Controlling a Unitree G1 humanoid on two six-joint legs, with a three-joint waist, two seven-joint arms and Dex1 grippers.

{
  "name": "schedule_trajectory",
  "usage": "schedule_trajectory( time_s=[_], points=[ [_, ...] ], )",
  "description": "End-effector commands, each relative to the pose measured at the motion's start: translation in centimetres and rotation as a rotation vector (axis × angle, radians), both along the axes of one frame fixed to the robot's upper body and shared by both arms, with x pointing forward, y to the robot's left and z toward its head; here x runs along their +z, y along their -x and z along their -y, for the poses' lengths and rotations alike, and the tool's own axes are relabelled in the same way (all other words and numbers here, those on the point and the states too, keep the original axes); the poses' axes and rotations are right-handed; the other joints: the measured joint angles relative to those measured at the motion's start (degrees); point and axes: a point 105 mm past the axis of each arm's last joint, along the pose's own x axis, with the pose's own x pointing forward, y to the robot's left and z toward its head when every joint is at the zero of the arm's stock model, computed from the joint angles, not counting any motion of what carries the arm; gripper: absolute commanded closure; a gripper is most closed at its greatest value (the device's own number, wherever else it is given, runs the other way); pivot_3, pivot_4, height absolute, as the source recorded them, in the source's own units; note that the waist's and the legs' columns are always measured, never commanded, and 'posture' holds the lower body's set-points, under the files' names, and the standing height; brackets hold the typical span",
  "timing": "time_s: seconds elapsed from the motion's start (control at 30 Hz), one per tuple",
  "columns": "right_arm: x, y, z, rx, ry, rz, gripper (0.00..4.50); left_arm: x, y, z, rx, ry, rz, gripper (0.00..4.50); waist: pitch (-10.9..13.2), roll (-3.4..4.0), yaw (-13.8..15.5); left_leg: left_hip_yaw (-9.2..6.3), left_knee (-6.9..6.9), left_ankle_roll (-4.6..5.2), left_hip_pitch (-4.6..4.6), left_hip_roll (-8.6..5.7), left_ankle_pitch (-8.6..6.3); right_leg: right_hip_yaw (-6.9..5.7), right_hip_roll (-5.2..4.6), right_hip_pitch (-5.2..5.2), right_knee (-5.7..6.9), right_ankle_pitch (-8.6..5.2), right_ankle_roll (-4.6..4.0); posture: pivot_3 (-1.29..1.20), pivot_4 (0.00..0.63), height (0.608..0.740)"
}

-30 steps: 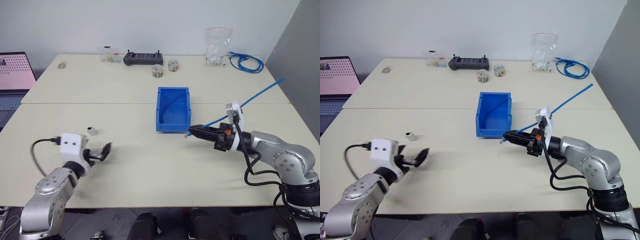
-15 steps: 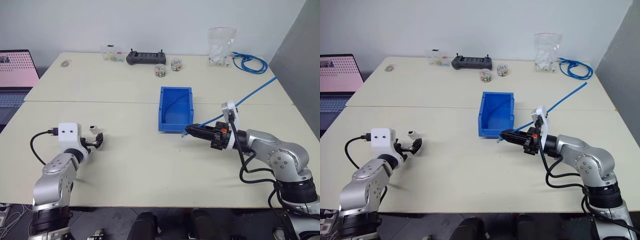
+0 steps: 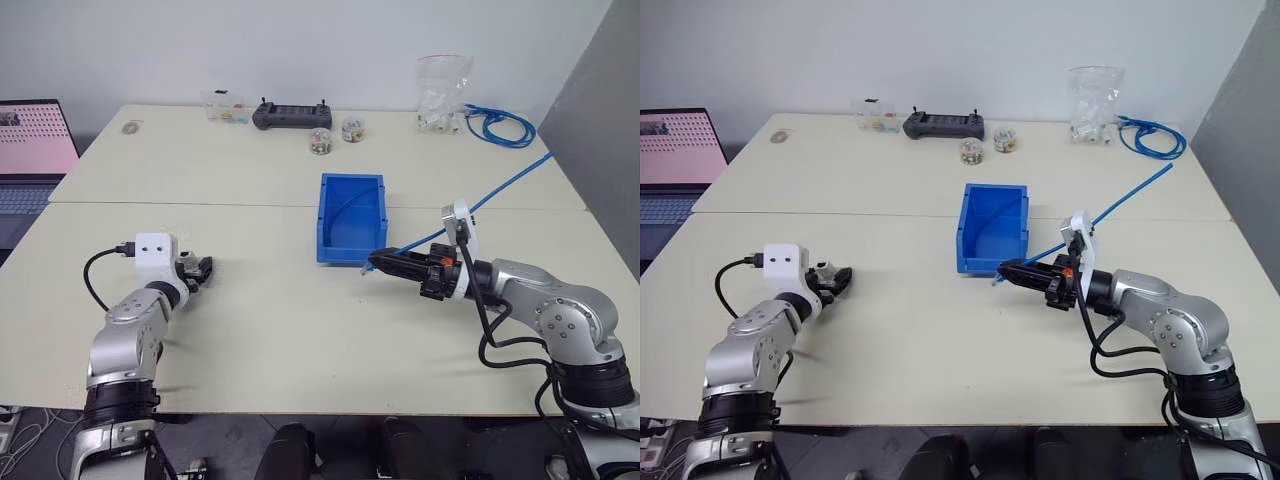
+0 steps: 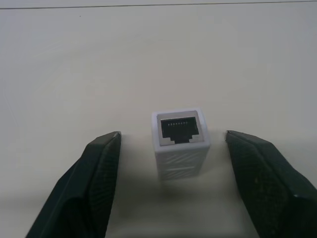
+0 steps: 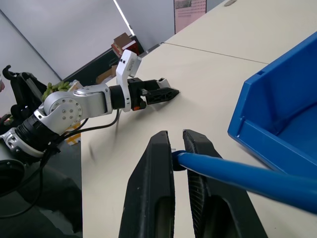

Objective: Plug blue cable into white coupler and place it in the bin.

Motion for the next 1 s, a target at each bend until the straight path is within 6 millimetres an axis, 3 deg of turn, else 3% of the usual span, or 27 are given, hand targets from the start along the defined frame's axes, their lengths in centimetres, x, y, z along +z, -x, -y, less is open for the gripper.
schedule_trajectory(
  time_s=[0.03, 0.3, 0.37, 0.5, 0.57, 0.7, 0.73, 0.8, 0.9, 1.0],
  points=[
    [0.9, 0.5, -0.3, 0.022, -0.006, 0.048, 4.41, 0.4, 0.0, -0.8, 0.002, -0.044, -0.006, 1.88, 0.00, 0.00, -0.04, 0.01, 0.00, 0.00, 0.00, 0.00, 0.00, 0.01, 0.00, 0.00, 0.00, 0.00, 0.00, 0.00, 0.150, 0.740],
    [1.0, 0.6, -0.4, 0.023, -0.003, 0.053, 4.42, -0.8, 0.7, -0.7, -0.004, -0.046, -0.056, 3.50, 0.00, 0.00, -0.17, 0.01, 0.00, 0.00, 0.02, 0.00, 0.00, 0.03, 0.00, 0.00, 0.01, 0.00, 0.00, 0.00, 0.150, 0.740],
    [0.9, 0.6, -0.5, 0.023, -0.001, 0.056, 4.42, -1.1, 1.0, -0.5, -0.035, -0.039, -0.076, 3.71, 0.00, 0.00, -0.26, 0.02, 0.00, 0.00, 0.03, 0.01, 0.00, 0.03, 0.00, 0.00, 0.02, 0.00, 0.00, 0.00, 0.150, 0.740],
    [0.7, 0.8, -0.5, 0.021, 0.020, 0.072, 4.42, -0.9, 1.3, 1.2, -0.188, -0.044, -0.097, 3.70, -0.01, 0.01, -0.42, 0.03, -0.01, 0.00, 0.03, 0.00, 0.00, 0.04, 0.00, 0.00, 0.02, 0.00, 0.00, 0.00, 0.150, 0.740],
    [0.5, 1.1, -0.5, 0.023, 0.047, 0.087, 4.42, 0.1, 1.3, 3.4, -0.324, -0.004, -0.066, 3.70, -0.01, 0.02, -0.34, 0.02, -0.01, 0.00, 0.03, -0.01, 0.00, 0.03, -0.01, 0.00, 0.01, 0.00, 0.00, 0.00, 0.150, 0.740],
    [-0.6, 2.3, -0.4, 0.033, 0.132, 0.131, 4.42, 1.8, 3.2, 9.8, -0.745, -0.008, -0.046, 3.70, -0.02, 0.01, 0.29, -0.01, 0.03, 0.00, -0.07, -0.07, 0.00, 0.00, -0.08, 0.00, -0.05, 0.00, 0.00, 0.00, 0.150, 0.740],
    [-0.9, 2.7, -0.5, 0.034, 0.154, 0.147, 4.42, 2.0, 4.8, 12.5, -0.964, -0.025, -0.071, 3.70, -0.02, 0.01, 0.36, -0.02, 0.03, 0.00, -0.09, -0.07, 0.00, -0.01, -0.08, 0.00, -0.05, 0.00, 0.00, 0.00, 0.150, 0.740],
    [-1.2, 3.1, -0.6, 0.034, 0.178, 0.169, 4.42, 1.8, 7.3, 15.4, -1.237, -0.040, -0.133, 3.70, -0.01, 0.00, 0.06, -0.02, 0.06, 0.00, -0.08, -0.05, 0.00, 0.00, -0.07, -0.02, -0.05, 0.01, 0.02, 0.00, 0.150, 0.740],
    [-1.4, 3.7, -0.7, 0.044, 0.213, 0.201, 4.42, 1.0, 8.7, 16.6, -1.443, -0.103, -0.223, 3.70, 0.01, 0.05, 0.02, 0.00, -0.01, -0.01, -0.08, -0.03, 0.00, -0.01, -0.01, -0.04, -0.04, 0.00, 0.01, 0.00, 0.150, 0.740],
    [-1.6, 3.9, -0.7, 0.055, 0.243, 0.227, 4.42, 0.1, 8.8, 17.3, -1.543, -0.164, -0.270, 3.70, 0.01, 0.05, -0.28, 0.02, 0.02, 0.00, -0.06, -0.01, 0.00, 0.01, 0.05, -0.03, -0.03, 0.00, 0.01, 0.00, 0.150, 0.740]
  ],
)
